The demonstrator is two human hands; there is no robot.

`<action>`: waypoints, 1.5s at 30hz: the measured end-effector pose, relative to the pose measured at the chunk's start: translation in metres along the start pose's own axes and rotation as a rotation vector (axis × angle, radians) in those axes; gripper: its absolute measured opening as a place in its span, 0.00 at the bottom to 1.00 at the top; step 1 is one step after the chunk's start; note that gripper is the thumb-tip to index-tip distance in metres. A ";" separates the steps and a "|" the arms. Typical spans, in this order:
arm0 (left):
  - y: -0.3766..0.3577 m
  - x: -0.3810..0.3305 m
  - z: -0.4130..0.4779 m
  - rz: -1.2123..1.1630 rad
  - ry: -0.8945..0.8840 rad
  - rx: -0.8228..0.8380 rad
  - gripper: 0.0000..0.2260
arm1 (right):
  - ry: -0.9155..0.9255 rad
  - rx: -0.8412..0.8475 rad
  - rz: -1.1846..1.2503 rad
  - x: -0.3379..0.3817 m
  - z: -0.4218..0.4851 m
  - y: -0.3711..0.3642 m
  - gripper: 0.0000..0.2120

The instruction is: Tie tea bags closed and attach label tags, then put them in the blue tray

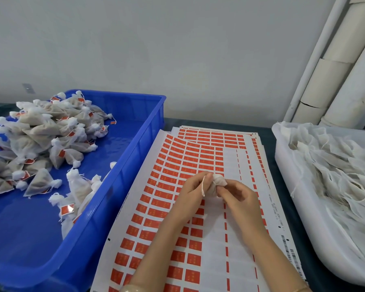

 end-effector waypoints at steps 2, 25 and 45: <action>-0.001 0.000 0.000 0.004 0.015 0.012 0.14 | -0.037 -0.013 0.046 -0.001 0.000 0.001 0.06; -0.002 0.010 -0.003 0.047 0.168 -0.111 0.12 | -0.209 0.030 0.206 -0.006 0.002 0.000 0.05; 0.002 0.018 0.001 -0.153 0.370 -0.166 0.13 | 0.203 -0.155 -0.087 0.013 -0.002 0.006 0.10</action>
Point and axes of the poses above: each hand's wrist, its own z-axis towards the middle knuckle, its own y-axis out of the back of the hand, x = y × z, the point moved 4 cm from there along z, towards the middle knuckle, and after that the axes turned 4 degrees about y, right-handed, at the moved point
